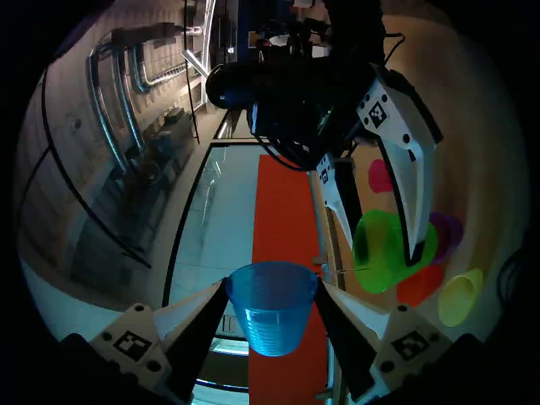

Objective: Pour water

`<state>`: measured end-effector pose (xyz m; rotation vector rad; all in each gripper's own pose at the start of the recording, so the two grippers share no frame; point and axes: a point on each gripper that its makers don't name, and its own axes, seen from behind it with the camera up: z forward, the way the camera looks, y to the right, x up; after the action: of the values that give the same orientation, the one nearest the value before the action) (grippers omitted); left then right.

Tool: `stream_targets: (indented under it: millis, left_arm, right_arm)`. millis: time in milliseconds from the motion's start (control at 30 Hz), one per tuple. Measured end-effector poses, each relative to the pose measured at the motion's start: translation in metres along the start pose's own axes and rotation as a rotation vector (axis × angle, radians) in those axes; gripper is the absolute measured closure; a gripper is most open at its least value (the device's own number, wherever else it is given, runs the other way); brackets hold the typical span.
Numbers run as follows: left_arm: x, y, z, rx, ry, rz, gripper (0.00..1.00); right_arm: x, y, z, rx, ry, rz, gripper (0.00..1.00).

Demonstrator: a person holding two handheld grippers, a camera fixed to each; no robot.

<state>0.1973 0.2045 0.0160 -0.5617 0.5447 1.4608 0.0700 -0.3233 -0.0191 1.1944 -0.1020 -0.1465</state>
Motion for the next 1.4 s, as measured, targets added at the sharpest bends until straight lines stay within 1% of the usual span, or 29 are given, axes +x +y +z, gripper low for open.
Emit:
stream_targets:
  millis: [300,800,1100,1300,1400]
  left_arm:
    - [0.0021,0.0011,0.0017,0.000,0.002,0.006,0.12]
    - [0.0013,-0.0016,0.0028,0.002,0.001,0.004,0.12]
    - [0.0019,-0.0031,0.0045,0.009,-0.002,-0.030,0.12]
    - [0.0016,-0.0021,0.0046,0.008,-0.003,-0.021,0.12]
    - [0.0008,-0.0022,0.0041,0.008,-0.006,-0.027,0.12]
  right_arm:
    - [0.0015,0.0007,-0.0006,-0.001,0.002,-0.001,0.08]
    - [0.0007,0.0010,-0.0017,-0.003,0.004,0.001,0.08]
    - [0.0015,0.0021,-0.0015,-0.006,0.004,-0.001,0.08]
    - [0.0017,0.0032,-0.0019,-0.009,0.004,-0.002,0.08]
    - [0.0017,0.0033,-0.0025,-0.008,0.004,-0.002,0.08]
